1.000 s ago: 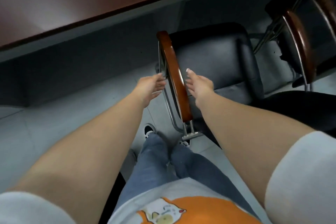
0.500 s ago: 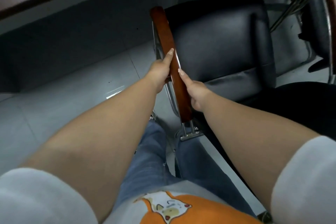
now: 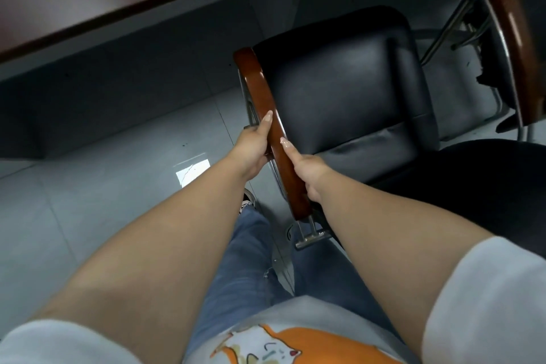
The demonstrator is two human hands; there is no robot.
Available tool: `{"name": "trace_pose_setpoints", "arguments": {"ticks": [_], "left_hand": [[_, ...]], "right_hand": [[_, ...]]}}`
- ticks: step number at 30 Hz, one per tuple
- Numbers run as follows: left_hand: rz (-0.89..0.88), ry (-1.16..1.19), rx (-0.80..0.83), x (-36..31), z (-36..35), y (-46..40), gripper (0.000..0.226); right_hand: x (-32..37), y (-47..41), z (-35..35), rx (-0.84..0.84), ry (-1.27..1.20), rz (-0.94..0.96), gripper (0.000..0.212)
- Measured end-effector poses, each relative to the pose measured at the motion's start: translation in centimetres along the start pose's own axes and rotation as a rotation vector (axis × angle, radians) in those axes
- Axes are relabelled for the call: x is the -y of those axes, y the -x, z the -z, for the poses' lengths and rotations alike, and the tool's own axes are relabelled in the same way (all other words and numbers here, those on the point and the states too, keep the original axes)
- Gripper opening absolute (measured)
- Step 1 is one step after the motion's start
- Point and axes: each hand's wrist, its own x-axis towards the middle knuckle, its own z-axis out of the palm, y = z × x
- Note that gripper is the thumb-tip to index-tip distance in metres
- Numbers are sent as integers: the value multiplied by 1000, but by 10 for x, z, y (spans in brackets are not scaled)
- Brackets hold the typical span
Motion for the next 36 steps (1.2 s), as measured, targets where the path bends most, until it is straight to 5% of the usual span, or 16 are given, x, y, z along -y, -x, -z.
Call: {"name": "trace_pose_setpoints", "arguments": {"ticks": [21, 31, 36], "left_hand": [[-7, 72, -157, -8, 47, 2, 34], [78, 126, -63, 28, 61, 31, 46], [214, 39, 50, 69, 48, 48, 63]], "right_hand": [[11, 2, -53, 54, 46, -30, 71], [-2, 8, -40, 67, 8, 49, 52], [-25, 15, -33, 68, 135, -25, 70]]}}
